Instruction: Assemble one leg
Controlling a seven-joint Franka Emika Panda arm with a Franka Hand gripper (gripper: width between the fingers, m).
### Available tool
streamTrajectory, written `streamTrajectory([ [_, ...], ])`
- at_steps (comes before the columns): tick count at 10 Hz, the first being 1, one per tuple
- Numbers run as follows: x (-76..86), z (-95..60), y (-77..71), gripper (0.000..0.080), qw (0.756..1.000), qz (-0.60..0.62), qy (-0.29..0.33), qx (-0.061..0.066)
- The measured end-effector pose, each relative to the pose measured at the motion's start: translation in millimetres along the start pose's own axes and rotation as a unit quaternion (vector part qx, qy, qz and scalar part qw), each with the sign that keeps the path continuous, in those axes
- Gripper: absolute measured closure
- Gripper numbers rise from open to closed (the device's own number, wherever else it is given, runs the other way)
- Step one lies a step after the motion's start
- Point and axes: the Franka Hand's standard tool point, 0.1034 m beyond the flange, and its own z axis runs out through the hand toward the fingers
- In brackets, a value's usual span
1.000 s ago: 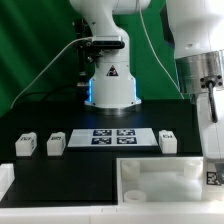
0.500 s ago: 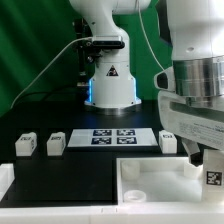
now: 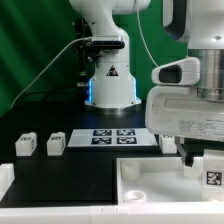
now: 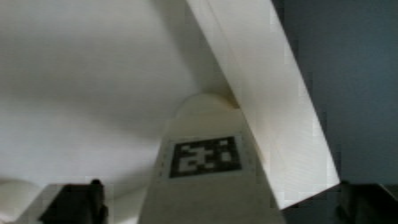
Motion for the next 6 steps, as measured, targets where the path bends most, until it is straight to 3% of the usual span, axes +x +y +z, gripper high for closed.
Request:
streamTrajectory([
  [2, -0.5, 0.1, -0.8, 0.0152, 0.999, 0.046, -0.001, 0.002],
  [3, -1.0, 0.2, -1.4, 0.0351, 0.995, 0.097, -0.002, 0.003],
  [4, -1.7, 0.4, -2.2, 0.0487, 0.988, 0.152, -0.003, 0.004],
  [6, -1.6, 0.5, -2.3, 0.0509, 0.967, 0.254, -0.006, 0.006],
])
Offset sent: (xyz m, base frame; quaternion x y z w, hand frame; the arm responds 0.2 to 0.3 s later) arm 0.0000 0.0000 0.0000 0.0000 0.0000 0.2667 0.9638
